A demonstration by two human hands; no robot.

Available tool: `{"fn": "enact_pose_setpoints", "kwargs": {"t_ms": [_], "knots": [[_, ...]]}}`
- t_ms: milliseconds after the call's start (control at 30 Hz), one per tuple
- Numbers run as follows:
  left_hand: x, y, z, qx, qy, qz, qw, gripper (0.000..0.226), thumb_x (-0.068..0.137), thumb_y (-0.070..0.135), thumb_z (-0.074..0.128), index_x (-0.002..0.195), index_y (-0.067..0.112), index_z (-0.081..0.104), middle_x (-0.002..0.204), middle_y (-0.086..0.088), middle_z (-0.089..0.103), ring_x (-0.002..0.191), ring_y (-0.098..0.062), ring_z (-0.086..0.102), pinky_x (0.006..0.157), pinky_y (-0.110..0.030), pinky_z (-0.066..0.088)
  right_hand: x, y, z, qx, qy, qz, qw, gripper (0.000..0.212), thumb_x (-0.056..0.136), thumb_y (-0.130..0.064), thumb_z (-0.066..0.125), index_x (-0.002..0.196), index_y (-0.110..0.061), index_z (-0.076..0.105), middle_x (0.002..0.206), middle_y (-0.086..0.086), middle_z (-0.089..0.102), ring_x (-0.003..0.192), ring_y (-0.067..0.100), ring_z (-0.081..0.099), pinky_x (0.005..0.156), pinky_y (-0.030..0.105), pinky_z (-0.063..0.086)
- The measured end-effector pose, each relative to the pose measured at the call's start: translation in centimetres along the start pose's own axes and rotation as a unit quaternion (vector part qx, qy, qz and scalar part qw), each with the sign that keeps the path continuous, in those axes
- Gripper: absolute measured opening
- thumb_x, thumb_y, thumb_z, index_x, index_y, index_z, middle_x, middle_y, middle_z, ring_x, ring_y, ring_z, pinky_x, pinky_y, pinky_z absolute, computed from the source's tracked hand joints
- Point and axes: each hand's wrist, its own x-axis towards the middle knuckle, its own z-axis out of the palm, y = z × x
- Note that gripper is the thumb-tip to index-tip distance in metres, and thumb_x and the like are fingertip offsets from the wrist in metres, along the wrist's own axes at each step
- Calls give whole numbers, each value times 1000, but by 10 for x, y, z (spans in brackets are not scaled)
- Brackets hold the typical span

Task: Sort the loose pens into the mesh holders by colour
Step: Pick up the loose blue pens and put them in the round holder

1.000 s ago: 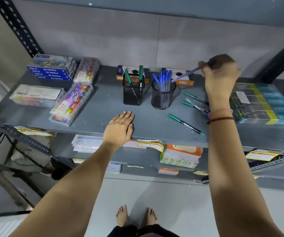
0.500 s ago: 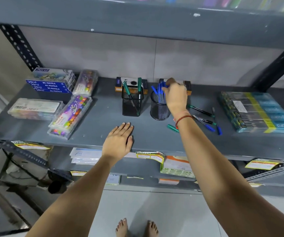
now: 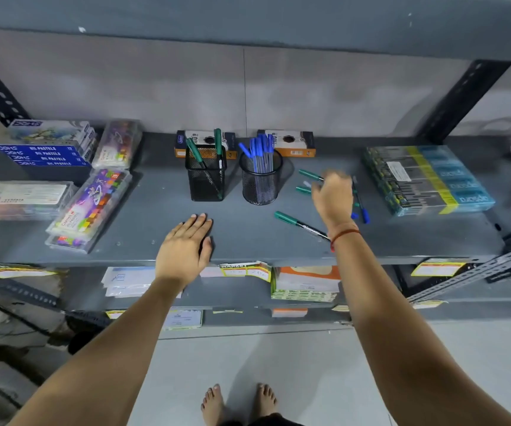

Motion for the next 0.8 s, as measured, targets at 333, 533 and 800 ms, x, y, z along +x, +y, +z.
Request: {"fn": "enact_pose_setpoints", "kwargs": {"t_ms": [333,533,800], "knots": [[1,0,1,1,-1,-10,1000,57,88,36,23,127,9,55,136,-11,53,130,-28,44,108,-45,33,-30,50,4,-132,-30,64,989,26,82,9,50,105,3,58,116,23,59,112,41,47,89,46,43],[1,-1,-1,5,-2,-14,1000,58,88,37,23,128,9,55,136,-10,53,130,-27,44,108,-44,33,-31,47,-4,-1,53,7,999,28,89,8,46,109,-2,63,108,24,61,105,40,52,84,41,44],[1,0,-2,3,-9,-22,1000,58,88,37,23,127,10,55,136,-10,54,129,-27,45,108,-43,33,7,-24,-65,386,207,-45,898,17,89,-15,63,103,-6,62,74,-6,64,62,-1,61,66,15,52]]}}
